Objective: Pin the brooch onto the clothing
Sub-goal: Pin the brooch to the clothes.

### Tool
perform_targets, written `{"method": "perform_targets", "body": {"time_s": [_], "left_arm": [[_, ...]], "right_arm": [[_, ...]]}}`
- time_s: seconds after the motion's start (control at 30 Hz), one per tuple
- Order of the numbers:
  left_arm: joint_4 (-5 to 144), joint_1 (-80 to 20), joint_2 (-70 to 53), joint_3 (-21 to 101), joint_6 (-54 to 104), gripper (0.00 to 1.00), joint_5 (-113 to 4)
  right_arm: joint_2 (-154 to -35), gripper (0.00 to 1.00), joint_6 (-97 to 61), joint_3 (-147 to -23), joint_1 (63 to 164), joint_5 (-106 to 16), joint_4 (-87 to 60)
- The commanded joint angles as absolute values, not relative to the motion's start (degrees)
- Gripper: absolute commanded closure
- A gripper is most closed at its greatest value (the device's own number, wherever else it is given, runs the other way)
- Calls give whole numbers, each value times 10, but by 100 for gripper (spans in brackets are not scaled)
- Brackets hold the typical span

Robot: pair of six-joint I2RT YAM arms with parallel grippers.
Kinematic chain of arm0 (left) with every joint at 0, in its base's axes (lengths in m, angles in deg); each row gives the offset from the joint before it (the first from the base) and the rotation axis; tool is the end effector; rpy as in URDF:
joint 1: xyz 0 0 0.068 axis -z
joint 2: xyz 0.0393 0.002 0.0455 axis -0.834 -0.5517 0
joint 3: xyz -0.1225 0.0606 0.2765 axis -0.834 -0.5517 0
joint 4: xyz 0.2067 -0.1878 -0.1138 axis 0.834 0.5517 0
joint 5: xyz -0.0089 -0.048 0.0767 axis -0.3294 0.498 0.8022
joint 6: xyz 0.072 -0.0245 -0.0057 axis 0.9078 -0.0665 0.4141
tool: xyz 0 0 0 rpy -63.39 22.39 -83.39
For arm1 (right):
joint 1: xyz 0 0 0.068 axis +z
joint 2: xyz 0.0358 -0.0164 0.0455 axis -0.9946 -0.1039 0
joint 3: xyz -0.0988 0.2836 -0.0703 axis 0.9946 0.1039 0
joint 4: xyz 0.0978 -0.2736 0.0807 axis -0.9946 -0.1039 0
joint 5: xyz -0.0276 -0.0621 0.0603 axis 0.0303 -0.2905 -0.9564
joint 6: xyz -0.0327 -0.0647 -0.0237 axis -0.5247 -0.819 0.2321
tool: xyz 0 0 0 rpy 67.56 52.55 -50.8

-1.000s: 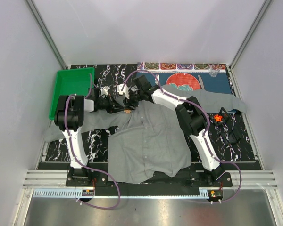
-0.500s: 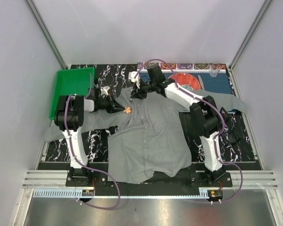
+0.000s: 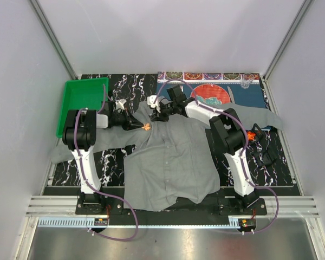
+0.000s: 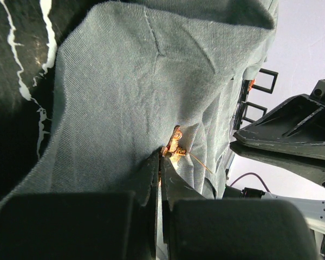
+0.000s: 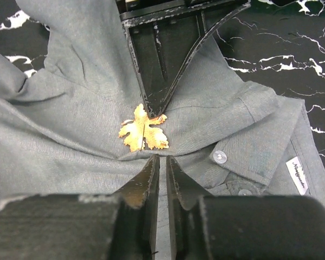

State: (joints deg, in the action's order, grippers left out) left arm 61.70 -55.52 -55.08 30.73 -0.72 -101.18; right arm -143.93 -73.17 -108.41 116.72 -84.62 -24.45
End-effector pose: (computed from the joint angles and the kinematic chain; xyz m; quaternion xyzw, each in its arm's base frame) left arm 0.4500 -0.0608 0.0692 -0.1101 0.8397 -0.5113 0.1463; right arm 0.4606 0.3520 0.1638 -0.6675 0.5347 0.3142 0.4121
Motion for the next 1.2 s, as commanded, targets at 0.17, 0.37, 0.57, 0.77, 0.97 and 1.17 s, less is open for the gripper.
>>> {"method": "perform_targets", "body": {"time_s": [0.17, 0.37, 0.57, 0.77, 0.97, 1.17], "left_arm": [[627, -553, -538, 318, 8, 100, -993], [627, -553, -539, 319, 8, 100, -994], [645, -542, -535, 320, 23, 100, -987], [666, -535, -522, 308, 44, 100, -983], [698, -535, -497, 286, 69, 100, -978], [711, -542, -479, 265, 79, 100, -972]], "right_arm": [[-1452, 78, -788, -1123, 1176, -876, -273], [-1497, 80, -796, -1217, 1179, -861, -398], [-1491, 78, -813, -1214, 1182, -856, -436], [-1454, 75, -827, -1170, 1184, -848, -452], [-1446, 75, -829, -1148, 1187, -837, -464], [-1431, 73, -807, -1138, 1187, -850, -439]]}}
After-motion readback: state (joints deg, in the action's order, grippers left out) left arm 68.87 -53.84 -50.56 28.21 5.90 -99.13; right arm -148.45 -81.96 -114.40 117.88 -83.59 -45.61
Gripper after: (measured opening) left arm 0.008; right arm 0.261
